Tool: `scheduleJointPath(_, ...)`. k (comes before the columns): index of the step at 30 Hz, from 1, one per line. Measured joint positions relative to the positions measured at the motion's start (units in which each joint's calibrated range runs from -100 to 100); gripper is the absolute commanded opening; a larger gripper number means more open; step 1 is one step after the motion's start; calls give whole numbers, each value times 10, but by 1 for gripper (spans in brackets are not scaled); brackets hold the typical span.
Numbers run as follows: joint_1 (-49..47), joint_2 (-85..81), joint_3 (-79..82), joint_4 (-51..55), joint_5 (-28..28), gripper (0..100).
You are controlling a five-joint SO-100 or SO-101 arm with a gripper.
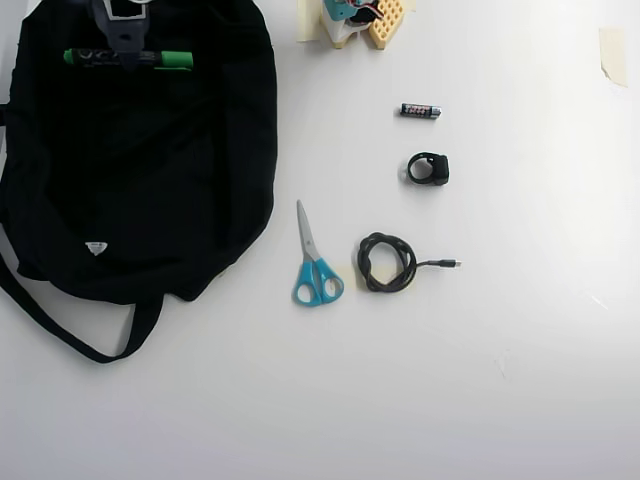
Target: Put the green marker into the black bag
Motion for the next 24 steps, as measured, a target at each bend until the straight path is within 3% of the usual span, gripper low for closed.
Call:
scheduleJointPath(3,2,5,-1,0,-1,21)
scheduleJointPath(6,-11,1,-1,5,-11,21)
scheduleJointPath(9,-46,-114,0,55,-12,21)
scheduleJointPath(12,-122,-292,-2,116,-28,1)
scheduleJointPath(14,-213,-364,-2,159,-32,2)
scheduleJointPath(18,-433,-381,63,135,-56,2)
scheduleJointPath(24,-483,-530,331,86,-57,2)
